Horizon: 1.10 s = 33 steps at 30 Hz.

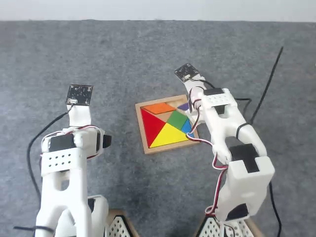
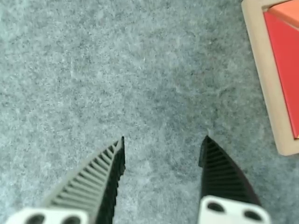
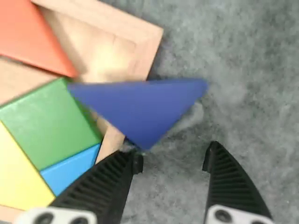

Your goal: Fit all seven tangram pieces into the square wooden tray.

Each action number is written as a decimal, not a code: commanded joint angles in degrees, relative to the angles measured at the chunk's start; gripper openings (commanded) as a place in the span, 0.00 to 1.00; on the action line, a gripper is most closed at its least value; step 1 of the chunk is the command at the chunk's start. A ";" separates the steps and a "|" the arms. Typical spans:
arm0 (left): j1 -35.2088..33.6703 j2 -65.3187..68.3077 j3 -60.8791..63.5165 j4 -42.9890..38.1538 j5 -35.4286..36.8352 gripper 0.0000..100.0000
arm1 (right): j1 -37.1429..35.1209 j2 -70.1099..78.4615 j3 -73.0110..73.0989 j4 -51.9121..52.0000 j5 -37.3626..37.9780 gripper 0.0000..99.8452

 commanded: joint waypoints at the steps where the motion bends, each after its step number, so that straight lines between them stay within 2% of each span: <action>1: -0.09 -1.93 -0.13 -1.23 0.53 0.25 | 0.40 -0.31 -4.04 -0.48 0.53 0.24; 10: -0.09 -1.93 -0.13 -1.23 0.53 0.25 | 4.53 0.57 -6.42 -2.15 0.79 0.24; 19: 0.00 -1.93 -0.13 -1.23 0.53 0.25 | 10.77 8.75 -14.95 0.13 -0.09 0.24; 23: 0.00 -1.93 -0.13 -1.41 0.53 0.25 | 11.30 7.69 -19.43 4.53 -8.18 0.24; 29: 0.00 -1.93 0.22 -2.46 0.53 0.25 | 3.65 4.88 -24.35 13.58 -32.00 0.24; 33: 0.00 -1.93 0.48 -2.46 0.53 0.25 | -1.80 5.32 -24.70 13.58 -40.79 0.24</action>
